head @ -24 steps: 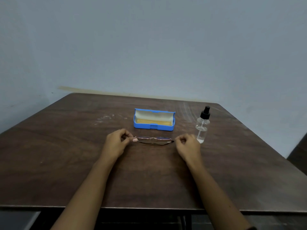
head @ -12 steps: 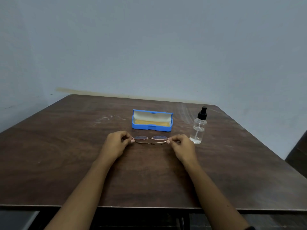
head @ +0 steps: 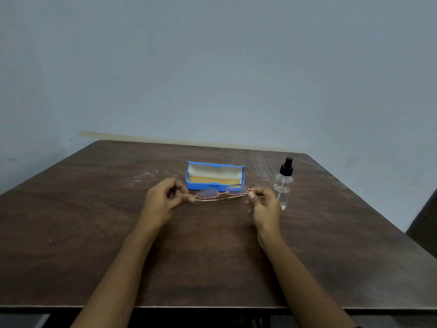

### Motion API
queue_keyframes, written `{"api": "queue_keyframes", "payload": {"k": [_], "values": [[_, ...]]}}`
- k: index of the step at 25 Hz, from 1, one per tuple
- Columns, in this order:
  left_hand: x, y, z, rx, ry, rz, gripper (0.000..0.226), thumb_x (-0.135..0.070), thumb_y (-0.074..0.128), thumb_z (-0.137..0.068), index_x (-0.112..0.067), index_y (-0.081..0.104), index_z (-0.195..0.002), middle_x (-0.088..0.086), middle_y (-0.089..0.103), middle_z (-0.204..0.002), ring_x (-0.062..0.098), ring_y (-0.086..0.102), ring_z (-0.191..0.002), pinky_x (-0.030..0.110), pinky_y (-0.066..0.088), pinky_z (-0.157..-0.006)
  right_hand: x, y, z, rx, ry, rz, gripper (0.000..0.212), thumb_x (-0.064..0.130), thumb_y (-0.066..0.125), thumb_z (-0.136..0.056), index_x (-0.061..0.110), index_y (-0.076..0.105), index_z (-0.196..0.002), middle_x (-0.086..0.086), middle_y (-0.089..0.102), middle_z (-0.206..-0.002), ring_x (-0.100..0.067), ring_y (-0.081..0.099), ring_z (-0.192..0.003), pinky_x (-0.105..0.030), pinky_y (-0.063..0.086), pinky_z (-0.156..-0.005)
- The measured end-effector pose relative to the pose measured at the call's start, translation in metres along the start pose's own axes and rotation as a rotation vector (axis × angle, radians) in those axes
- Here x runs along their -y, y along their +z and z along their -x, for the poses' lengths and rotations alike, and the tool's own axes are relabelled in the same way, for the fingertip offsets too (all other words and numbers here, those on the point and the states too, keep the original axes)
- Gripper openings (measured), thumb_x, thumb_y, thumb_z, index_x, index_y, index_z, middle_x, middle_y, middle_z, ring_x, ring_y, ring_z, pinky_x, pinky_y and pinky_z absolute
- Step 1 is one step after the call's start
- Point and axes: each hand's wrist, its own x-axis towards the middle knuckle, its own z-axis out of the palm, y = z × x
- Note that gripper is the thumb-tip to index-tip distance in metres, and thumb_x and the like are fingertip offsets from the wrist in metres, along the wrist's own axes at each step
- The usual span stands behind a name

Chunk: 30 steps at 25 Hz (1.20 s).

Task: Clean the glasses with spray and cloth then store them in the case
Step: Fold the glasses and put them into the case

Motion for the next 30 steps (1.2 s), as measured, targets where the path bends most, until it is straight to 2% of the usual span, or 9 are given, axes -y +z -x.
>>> {"api": "queue_keyframes", "payload": {"k": [2,4,8,10,12,19,22,26,30], "values": [[-0.016,0.0,-0.012,-0.011,0.14,-0.029,0.012,-0.026,0.068,-0.074,-0.015,0.068,-0.077,-0.007,0.058,-0.072,0.0,0.046,-0.062,0.008,0.034,-0.056,0.001,0.002,0.0,0.002,-0.022,-0.022,0.033,-0.002,0.055,-0.086,0.025,0.053,-0.068,-0.01,0.057,-0.082,-0.001,0.052,-0.054,-0.025,0.041,-0.057],[-0.036,0.005,-0.03,0.13,0.268,-0.157,0.016,-0.031,0.063,-0.077,-0.021,0.071,-0.086,-0.012,0.052,-0.073,-0.005,0.048,-0.069,0.008,0.033,-0.063,0.004,0.003,0.001,0.018,-0.048,-0.04,0.033,-0.003,0.055,-0.085,0.025,0.054,-0.069,-0.011,0.058,-0.082,-0.009,0.049,-0.06,-0.027,0.041,-0.059],[-0.084,0.024,-0.057,0.345,0.418,-0.438,0.016,-0.036,0.063,-0.078,-0.029,0.071,-0.091,-0.012,0.042,-0.077,0.007,0.043,-0.084,0.027,0.034,-0.073,0.007,0.004,0.001,0.02,-0.092,-0.052,0.032,-0.001,0.055,-0.086,0.026,0.056,-0.071,-0.01,0.056,-0.078,-0.004,0.047,-0.057,-0.021,0.041,-0.057],[-0.099,0.035,-0.059,0.367,0.49,-0.558,0.018,-0.039,0.061,-0.079,-0.029,0.071,-0.091,-0.009,0.044,-0.086,0.01,0.04,-0.087,0.026,0.025,-0.07,0.007,0.004,0.0,0.009,-0.108,-0.06,0.031,-0.001,0.054,-0.086,0.026,0.056,-0.071,-0.01,0.055,-0.077,0.0,0.047,-0.054,-0.015,0.04,-0.054],[-0.107,0.042,-0.057,0.382,0.534,-0.677,0.02,-0.041,0.059,-0.081,-0.03,0.07,-0.093,-0.005,0.048,-0.094,0.011,0.038,-0.089,0.025,0.019,-0.068,0.006,0.005,-0.001,0.008,-0.13,-0.054,0.031,0.0,0.054,-0.087,0.027,0.056,-0.072,-0.008,0.057,-0.079,-0.002,0.049,-0.061,-0.019,0.042,-0.06],[-0.116,0.055,-0.054,0.445,0.577,-0.894,0.021,-0.036,0.057,-0.084,-0.026,0.068,-0.097,-0.001,0.052,-0.11,0.017,0.042,-0.104,0.026,0.025,-0.076,0.006,0.006,-0.002,-0.014,-0.143,-0.068,0.032,0.002,0.055,-0.087,0.03,0.057,-0.072,-0.006,0.058,-0.082,-0.01,0.051,-0.072,-0.023,0.041,-0.068],[-0.121,0.056,-0.055,0.452,0.624,-0.963,0.019,-0.03,0.056,-0.084,-0.021,0.068,-0.097,-0.002,0.052,-0.114,0.017,0.042,-0.107,0.025,0.024,-0.074,0.007,0.007,-0.001,-0.024,-0.143,-0.091,0.032,0.002,0.056,-0.086,0.03,0.059,-0.072,-0.006,0.063,-0.086,0.001,0.057,-0.075,-0.021,0.046,-0.073],[-0.127,0.056,-0.056,0.441,0.774,-1.059,0.015,-0.018,0.05,-0.084,-0.013,0.061,-0.093,0.0,0.05,-0.118,0.019,0.043,-0.108,0.026,0.022,-0.072,0.008,0.007,-0.001,-0.021,-0.149,-0.158,0.031,0.0,0.057,-0.085,0.028,0.061,-0.073,-0.004,0.063,-0.083,0.008,0.058,-0.07,-0.009,0.046,-0.066],[-0.123,0.051,-0.058,0.411,0.868,-0.963,0.011,-0.014,0.055,-0.08,-0.006,0.063,-0.083,0.008,0.054,-0.111,0.027,0.049,-0.101,0.031,0.023,-0.07,0.014,0.006,-0.001,-0.005,-0.158,-0.253,0.021,-0.001,0.059,-0.083,0.019,0.065,-0.077,-0.002,0.061,-0.08,0.006,0.056,-0.066,-0.007,0.044,-0.061]]}}
